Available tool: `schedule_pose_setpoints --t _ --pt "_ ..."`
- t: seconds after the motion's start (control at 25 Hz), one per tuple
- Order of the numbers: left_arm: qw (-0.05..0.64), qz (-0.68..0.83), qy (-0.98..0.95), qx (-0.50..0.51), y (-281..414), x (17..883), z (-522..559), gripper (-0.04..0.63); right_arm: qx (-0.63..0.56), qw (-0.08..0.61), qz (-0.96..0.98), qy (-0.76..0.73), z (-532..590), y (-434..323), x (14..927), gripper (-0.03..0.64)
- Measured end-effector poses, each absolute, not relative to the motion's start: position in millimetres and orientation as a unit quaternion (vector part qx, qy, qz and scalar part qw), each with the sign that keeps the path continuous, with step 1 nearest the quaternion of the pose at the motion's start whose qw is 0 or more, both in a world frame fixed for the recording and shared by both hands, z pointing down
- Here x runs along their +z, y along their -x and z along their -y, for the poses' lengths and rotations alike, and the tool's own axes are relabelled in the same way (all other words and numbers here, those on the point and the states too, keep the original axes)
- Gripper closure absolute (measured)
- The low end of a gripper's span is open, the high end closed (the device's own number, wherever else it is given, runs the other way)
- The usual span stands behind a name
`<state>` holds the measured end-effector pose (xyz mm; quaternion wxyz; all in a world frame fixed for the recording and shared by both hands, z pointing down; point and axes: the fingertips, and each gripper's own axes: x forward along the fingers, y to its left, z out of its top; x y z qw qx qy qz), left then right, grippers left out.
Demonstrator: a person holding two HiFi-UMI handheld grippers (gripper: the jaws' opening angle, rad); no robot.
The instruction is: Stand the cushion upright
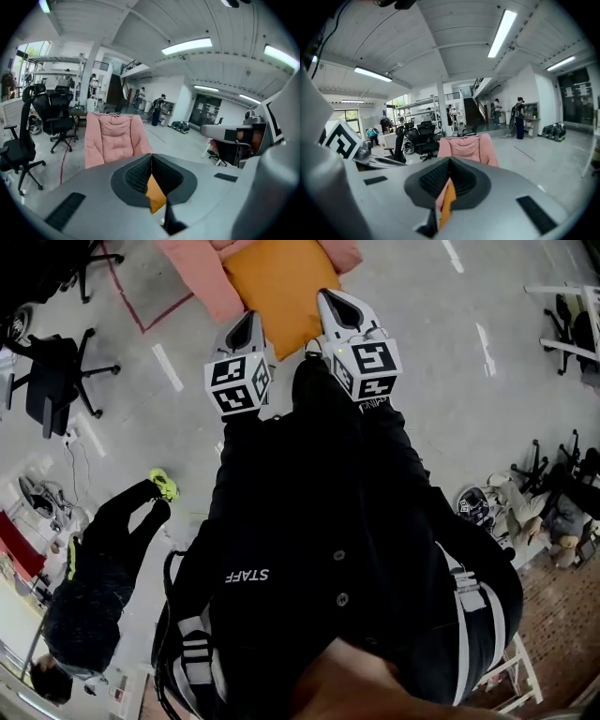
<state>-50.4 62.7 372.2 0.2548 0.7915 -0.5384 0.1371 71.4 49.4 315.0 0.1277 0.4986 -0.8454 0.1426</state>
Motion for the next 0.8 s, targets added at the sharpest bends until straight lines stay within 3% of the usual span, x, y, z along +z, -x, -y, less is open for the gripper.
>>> schedule_pose_setpoints --t 0.2,0.4,0.8 --pt "0.290 0.551 -0.766 0.156 21 403 -8 0.592 0.159 0.119 0.837 -0.511 21 -120 330 0.607" --pt "0.329 0.566 -0.734 0.181 20 453 25 0.592 0.187 0.161 0.835 -0.492 78 -144 380 0.607" --pt "0.429 0.600 -0.644 0.205 55 637 54 0.592 0.293 0.265 0.779 -0.487 117 -153 585 0.606"
